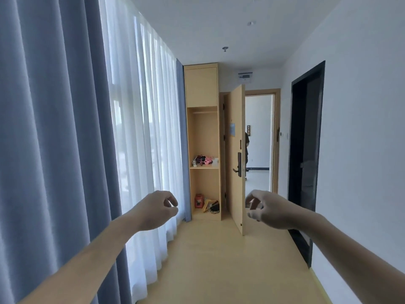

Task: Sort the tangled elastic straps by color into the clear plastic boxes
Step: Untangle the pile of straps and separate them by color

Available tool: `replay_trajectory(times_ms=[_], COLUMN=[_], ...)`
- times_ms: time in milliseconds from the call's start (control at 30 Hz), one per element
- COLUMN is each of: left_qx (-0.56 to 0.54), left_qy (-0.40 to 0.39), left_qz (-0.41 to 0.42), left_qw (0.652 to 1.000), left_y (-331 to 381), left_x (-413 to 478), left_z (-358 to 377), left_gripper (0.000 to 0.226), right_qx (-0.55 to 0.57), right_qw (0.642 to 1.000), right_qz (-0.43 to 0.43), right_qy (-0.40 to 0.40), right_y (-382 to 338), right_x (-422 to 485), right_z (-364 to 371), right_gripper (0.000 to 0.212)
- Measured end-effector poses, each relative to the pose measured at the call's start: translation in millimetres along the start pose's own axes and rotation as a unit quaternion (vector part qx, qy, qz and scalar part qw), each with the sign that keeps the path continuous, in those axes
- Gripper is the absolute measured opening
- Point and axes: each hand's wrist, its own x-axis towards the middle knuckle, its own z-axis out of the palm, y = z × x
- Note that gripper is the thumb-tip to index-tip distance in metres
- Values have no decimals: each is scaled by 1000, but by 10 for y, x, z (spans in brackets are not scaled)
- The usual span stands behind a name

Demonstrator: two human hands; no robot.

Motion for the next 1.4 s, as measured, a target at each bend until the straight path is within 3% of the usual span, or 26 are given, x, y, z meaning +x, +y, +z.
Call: replay_trajectory(times_ms=[100,267,500,600,700,867,1067,1234,1401], left_qx=[-1,9,-1,-2,15,6,5,-30,-41], left_qy=[-3,-33,-75,-116,-138,-114,-116,-58,-48], left_qz=[7,19,36,36,37,42,29,7,-17], left_qw=[1000,999,997,993,990,993,993,998,998], left_y=[-235,-751,-1424,-1639,-1822,-2039,-2214,-2456,-2739], left_x=[637,1714,3222,3755,4317,5389,6855,7972,8851], left_z=[84,66,-76,148,334,608,937,1127,1340], left_gripper=[8,10,10,13,18,9,10,9,8], right_qx=[1,-34,-55,-92,-42,-32,-35,-36,-37], right_qw=[1000,999,995,988,988,991,990,995,997], right_qz=[3,17,66,103,123,124,117,75,40], right_qy=[9,-27,-51,-68,-79,-49,-69,-58,-63], right_y=[121,173,381,672,1005,1563,2225,2621,2910], right_x=[635,1804,3282,3754,4242,5186,6694,8036,8931], right_z=[95,261,541,788,990,1024,753,534,549], right_gripper=[34,15,13,25,20,30,18,14,15])
